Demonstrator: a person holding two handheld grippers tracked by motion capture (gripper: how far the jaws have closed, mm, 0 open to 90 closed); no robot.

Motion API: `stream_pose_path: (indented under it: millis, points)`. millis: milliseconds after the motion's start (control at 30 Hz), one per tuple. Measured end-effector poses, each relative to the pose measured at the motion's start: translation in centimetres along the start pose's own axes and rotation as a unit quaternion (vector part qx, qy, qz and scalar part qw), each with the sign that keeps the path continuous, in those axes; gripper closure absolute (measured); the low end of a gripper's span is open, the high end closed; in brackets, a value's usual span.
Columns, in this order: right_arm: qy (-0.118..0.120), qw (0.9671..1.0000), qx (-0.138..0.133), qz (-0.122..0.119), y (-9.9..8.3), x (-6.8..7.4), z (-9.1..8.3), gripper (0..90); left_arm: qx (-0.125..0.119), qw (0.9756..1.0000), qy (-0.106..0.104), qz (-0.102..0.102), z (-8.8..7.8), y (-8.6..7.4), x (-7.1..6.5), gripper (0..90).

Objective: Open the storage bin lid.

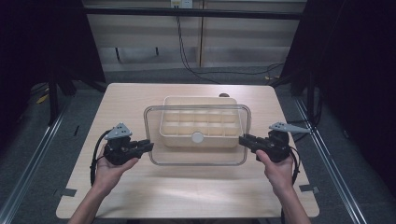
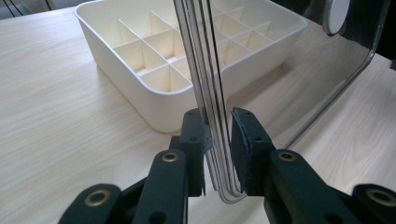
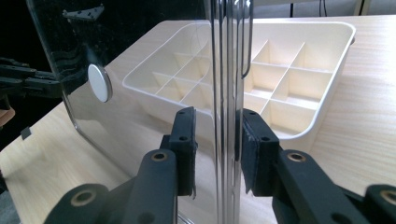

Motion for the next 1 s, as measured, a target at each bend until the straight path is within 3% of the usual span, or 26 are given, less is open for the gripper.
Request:
stream_pose_path:
  millis: [267, 433, 733, 833, 1000]
  points:
    - [-0.009, 0.9999, 0.009, 0.002, -1.2, -0.1, -0.1, 67.6, 0.012, 0.9997, -0.021, 0.008, -0.1, -0.9, -0.9, 75.5]
    - [-0.009, 0.9998, 0.02, 0.002, -2.4, -0.3, -0.1, 68.1, 0.019, 0.9996, -0.022, -0.002, 0.2, -1.7, -1.1, 75.7]
    - [-0.008, 0.9993, 0.034, 0.011, -3.9, -0.3, -0.3, 68.4, 0.027, 0.9993, -0.027, -0.002, -0.2, -2.2, -1.7, 75.7]
    - [-0.003, 0.9994, 0.035, 0.004, -4.5, 0.2, -0.6, 68.6, 0.029, 0.9994, -0.016, -0.001, -0.7, -2.5, -2.0, 76.0]
    - [0.002, 0.9994, 0.035, 0.006, -5.3, 0.7, -0.9, 69.3, 0.034, 0.9991, -0.024, -0.006, -1.0, -3.5, -2.4, 76.3]
Point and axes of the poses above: each handheld gripper's, and its own axes: z roughly forward along the jaws, y roughly out of its top, x roughly to its left, the point moved 8 cm from there along z, roughly forward along the jaws, and after that the axes turned 12 degrees about z, right-handed, at the moved point
